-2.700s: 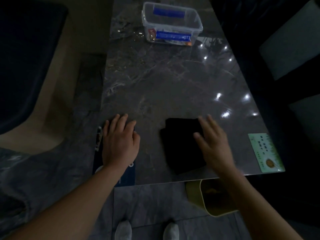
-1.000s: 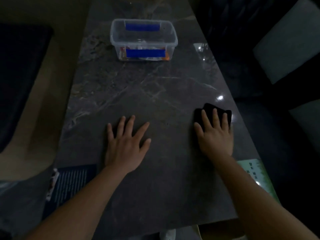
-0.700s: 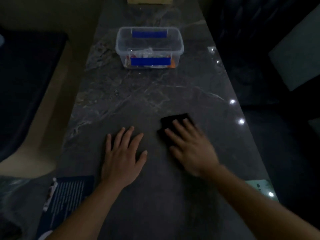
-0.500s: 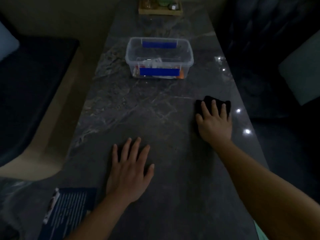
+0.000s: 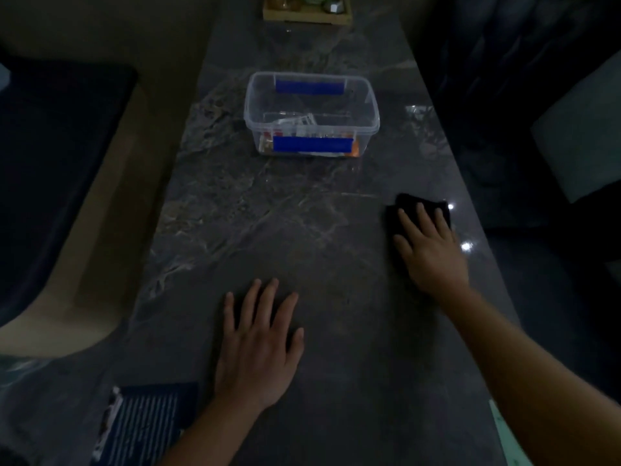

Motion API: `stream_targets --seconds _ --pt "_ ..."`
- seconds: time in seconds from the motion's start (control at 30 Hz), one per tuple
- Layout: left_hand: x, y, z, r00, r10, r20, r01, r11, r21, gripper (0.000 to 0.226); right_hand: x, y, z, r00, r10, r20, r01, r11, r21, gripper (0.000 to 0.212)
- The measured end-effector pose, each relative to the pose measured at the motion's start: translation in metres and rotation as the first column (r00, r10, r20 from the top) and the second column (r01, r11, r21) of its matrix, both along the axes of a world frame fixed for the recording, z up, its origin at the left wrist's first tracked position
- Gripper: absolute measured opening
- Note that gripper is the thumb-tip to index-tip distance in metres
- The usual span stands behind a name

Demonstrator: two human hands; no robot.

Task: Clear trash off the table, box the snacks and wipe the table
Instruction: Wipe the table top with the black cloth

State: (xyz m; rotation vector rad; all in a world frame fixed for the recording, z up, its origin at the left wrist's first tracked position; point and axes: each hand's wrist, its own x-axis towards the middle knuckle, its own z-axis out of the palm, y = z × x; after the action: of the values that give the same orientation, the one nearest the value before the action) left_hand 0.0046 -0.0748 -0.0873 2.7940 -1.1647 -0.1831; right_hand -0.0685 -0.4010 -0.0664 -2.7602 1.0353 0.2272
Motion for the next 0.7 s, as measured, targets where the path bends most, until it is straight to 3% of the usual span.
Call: stream_targets --seconds 0.07,0.17,0.23,0.4,0.7 --pt "-0.003 -0.001 0.004 1.0 0.008 -0.019 -0.008 1.0 0.0 0.053 -0.03 0.042 -0.004 1.0 0.02 0.006 -0.02 0.998 -0.058 0.061" --pt "0.003 -0.017 0.01 0.997 0.046 -0.057 -0.047 0.999 -0.027 0.053 -0.073 0.112 -0.007 0.971 0.236 0.04 -0.234 0.971 -0.04 0.059" --pt "0.015 -0.043 0.014 0.997 0.038 -0.069 -0.041 0.998 -0.043 0.058 -0.085 0.107 -0.006 0.948 0.319 -0.002 -0.318 0.947 -0.052 0.058" --pt "0.029 -0.084 -0.001 1.0 -0.006 -0.01 0.007 0.999 0.035 0.068 -0.068 0.042 -0.006 0.996 0.082 0.016 -0.08 0.992 -0.096 0.061" --pt "0.027 -0.085 -0.005 0.999 0.0 0.037 0.0 1.0 0.017 0.064 -0.053 -0.02 -0.013 0.999 0.033 0.021 -0.031 0.998 -0.06 0.064"
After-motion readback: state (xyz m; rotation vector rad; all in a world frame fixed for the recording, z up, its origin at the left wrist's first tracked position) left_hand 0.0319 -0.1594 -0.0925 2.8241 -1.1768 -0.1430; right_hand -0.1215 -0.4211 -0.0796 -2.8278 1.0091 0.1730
